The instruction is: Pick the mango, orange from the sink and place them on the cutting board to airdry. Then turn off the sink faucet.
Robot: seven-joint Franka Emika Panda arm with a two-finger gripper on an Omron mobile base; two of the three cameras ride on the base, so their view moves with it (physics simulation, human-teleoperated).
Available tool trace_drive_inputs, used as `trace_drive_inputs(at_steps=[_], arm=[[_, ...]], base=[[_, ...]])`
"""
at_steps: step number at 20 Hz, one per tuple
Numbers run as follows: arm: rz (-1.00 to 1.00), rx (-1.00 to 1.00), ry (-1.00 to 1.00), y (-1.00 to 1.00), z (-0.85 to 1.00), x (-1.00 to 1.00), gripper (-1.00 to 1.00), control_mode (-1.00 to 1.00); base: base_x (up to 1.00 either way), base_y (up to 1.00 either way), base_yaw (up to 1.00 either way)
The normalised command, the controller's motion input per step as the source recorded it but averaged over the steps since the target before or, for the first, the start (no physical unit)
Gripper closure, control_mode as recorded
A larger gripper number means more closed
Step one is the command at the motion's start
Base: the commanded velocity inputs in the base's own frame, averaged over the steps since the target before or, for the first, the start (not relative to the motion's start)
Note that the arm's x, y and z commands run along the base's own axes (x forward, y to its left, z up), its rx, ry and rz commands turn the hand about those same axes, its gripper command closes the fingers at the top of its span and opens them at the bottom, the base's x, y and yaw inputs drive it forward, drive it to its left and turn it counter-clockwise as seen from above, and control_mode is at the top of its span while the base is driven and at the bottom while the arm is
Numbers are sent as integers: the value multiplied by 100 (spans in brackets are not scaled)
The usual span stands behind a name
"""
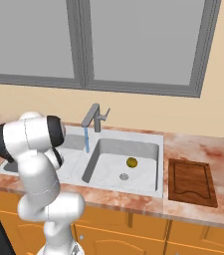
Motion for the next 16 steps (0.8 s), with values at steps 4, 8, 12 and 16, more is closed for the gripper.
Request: trace_drive_inputs(at_steps=[4,8,12,16], arm=[[-1,8,7,-5,99,-12,100,-100],[-2,8,13,0,100,0,100,-100],[-3,5,16,0,100,0,100,-100],[-2,4,24,0,100,0,100,-100]], base=[[0,0,0],[0,0,0],[0,0,0],[0,0,0]])
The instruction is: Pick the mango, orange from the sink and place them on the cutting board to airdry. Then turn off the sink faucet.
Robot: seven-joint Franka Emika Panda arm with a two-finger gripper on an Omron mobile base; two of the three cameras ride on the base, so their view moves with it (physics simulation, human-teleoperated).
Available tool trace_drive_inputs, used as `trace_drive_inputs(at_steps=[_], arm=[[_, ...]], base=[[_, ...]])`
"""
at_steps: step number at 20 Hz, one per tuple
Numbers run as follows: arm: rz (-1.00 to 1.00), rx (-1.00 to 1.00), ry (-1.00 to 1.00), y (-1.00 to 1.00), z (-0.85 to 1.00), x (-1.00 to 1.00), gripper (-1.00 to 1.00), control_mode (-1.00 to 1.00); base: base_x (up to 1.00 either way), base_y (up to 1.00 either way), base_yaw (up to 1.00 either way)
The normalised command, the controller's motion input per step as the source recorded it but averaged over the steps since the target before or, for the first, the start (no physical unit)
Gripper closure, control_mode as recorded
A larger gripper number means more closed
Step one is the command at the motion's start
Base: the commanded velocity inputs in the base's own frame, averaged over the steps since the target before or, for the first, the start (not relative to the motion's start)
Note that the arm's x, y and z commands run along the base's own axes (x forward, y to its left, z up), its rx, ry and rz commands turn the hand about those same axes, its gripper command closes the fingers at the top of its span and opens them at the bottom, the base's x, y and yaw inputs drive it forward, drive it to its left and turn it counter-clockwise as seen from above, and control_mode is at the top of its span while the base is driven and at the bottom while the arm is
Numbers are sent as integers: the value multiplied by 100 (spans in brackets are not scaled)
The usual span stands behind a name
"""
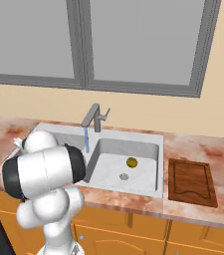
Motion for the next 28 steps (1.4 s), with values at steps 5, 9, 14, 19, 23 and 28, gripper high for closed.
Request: trace_drive_inputs(at_steps=[5,9,14,19,23,28], arm=[[-4,0,22,0,100,0,100,-100],[-6,-2,12,0,100,-8,100,-100],[-2,-12,-10,-8,67,-52,100,-100],[0,-10,-28,-22,2,-97,100,-100],[0,-7,-23,-44,29,-92,100,-100],[-4,0,3,-48,97,-46,100,-100]], base=[[0,0,0],[0,0,0],[0,0,0],[0,0,0],[0,0,0],[0,0,0]])
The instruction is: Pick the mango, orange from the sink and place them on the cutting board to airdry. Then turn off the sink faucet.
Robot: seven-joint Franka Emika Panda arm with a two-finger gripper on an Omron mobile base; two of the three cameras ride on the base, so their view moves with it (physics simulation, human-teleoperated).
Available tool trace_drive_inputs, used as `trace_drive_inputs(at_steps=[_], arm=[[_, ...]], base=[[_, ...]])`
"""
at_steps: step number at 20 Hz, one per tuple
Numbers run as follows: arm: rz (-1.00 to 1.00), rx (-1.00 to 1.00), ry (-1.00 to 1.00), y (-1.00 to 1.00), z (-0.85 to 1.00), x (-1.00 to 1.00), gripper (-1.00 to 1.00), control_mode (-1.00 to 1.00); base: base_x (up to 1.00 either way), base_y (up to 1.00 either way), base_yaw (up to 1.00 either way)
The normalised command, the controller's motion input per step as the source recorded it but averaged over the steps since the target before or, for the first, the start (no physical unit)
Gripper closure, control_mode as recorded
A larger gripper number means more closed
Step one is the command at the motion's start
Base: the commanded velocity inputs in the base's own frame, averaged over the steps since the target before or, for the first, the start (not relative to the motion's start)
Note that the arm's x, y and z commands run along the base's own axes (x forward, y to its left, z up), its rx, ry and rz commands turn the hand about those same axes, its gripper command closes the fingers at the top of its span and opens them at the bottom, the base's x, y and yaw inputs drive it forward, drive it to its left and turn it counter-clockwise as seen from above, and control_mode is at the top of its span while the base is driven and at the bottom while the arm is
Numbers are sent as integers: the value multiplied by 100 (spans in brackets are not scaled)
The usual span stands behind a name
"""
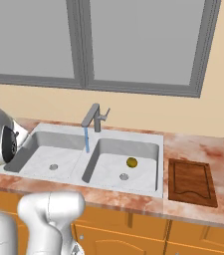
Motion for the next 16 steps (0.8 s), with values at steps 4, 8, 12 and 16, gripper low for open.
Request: trace_drive_inputs(at_steps=[4,8,12,16], arm=[[-3,0,6,-40,100,-50,100,-100],[0,-23,-9,-33,82,-80,100,-100],[0,-37,-27,-43,69,-90,100,-100],[0,-34,-23,-77,75,-80,100,-100]], base=[[0,0,0],[0,0,0],[0,0,0],[0,0,0]])
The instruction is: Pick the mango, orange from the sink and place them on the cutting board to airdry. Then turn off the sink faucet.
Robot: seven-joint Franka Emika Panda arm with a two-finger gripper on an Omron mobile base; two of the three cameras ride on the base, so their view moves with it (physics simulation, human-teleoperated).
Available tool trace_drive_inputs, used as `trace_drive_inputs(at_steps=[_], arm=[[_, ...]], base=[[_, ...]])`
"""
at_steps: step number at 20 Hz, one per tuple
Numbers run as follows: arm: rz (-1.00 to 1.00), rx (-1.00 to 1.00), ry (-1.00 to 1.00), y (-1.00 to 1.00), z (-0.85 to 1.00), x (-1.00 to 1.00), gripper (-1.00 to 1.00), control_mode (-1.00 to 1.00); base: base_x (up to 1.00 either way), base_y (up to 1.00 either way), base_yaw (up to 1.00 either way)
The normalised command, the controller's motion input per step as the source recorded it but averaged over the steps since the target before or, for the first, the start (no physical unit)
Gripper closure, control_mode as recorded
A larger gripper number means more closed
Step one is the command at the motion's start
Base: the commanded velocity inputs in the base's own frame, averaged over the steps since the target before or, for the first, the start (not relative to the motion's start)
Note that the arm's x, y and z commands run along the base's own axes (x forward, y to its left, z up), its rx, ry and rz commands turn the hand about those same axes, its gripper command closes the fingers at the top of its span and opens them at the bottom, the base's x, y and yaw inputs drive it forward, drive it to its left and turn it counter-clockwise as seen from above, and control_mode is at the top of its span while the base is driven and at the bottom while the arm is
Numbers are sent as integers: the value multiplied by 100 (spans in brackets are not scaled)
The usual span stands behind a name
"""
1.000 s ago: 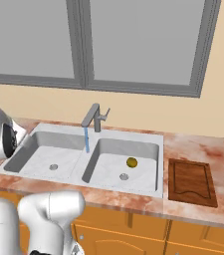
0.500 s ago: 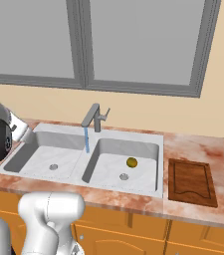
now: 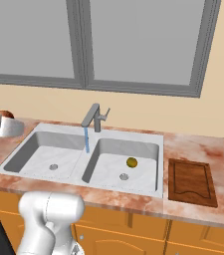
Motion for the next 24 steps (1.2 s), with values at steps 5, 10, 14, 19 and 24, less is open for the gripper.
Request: trace_drive_inputs(at_steps=[5,10,14,19,24], arm=[[0,-32,-16,-87,68,-72,100,-100],[-2,-29,-5,-94,60,-53,100,-100],[-11,-15,9,-95,53,-28,100,-100],[-15,-2,25,-91,31,-10,100,-100],[-14,2,7,-70,-38,0,100,-100]], base=[[0,0,0],[0,0,0],[0,0,0],[0,0,0],[0,0,0]])
